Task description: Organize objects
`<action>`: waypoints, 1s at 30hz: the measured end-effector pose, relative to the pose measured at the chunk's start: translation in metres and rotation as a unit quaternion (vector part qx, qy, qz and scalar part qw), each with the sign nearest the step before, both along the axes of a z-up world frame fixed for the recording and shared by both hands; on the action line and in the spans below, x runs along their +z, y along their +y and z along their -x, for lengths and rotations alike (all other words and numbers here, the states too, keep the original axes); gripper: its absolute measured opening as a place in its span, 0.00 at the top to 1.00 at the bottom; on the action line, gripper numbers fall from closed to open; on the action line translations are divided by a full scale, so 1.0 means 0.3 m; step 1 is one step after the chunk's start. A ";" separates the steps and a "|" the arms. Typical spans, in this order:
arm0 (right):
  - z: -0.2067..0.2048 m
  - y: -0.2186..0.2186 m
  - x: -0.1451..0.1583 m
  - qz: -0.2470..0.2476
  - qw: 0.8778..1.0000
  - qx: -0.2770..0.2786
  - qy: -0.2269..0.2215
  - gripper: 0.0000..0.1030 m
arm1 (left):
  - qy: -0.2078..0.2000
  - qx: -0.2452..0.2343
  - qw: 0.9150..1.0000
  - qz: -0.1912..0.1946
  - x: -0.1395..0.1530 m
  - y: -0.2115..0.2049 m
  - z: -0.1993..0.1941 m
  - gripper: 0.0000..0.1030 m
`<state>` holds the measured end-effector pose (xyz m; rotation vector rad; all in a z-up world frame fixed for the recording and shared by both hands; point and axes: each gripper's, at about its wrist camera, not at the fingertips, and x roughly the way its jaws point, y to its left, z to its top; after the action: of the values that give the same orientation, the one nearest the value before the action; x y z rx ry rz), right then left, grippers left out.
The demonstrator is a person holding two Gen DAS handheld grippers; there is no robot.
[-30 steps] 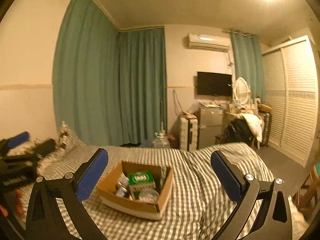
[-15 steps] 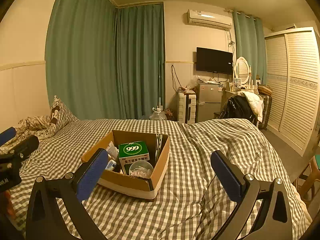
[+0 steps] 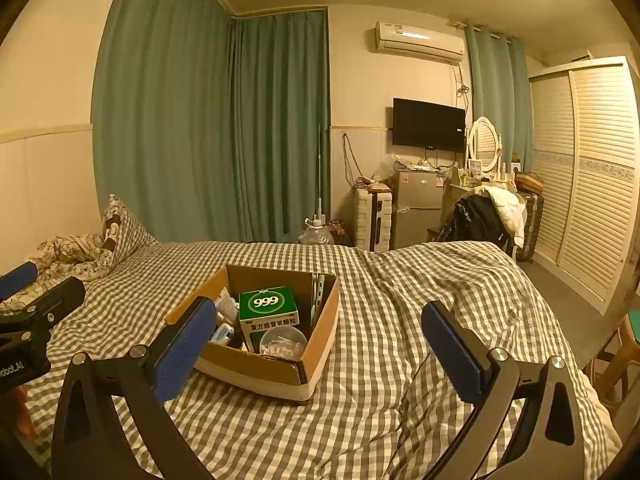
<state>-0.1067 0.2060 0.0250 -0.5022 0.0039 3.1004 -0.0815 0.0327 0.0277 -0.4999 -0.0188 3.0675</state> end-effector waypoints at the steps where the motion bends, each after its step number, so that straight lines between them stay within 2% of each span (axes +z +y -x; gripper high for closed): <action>1: -0.001 0.000 0.000 -0.001 1.000 -0.001 0.000 0.00 | -0.001 0.003 1.000 0.003 -0.001 0.002 0.000 0.00; 30: 0.007 -0.019 -0.007 -0.004 1.000 0.005 -0.007 0.00 | -0.015 0.000 1.000 -0.002 -0.013 -0.002 0.004 0.00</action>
<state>-0.1087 0.2004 0.0228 -0.5239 -0.0123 3.1053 -0.0826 0.0321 0.0238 -0.5446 -0.0259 3.0594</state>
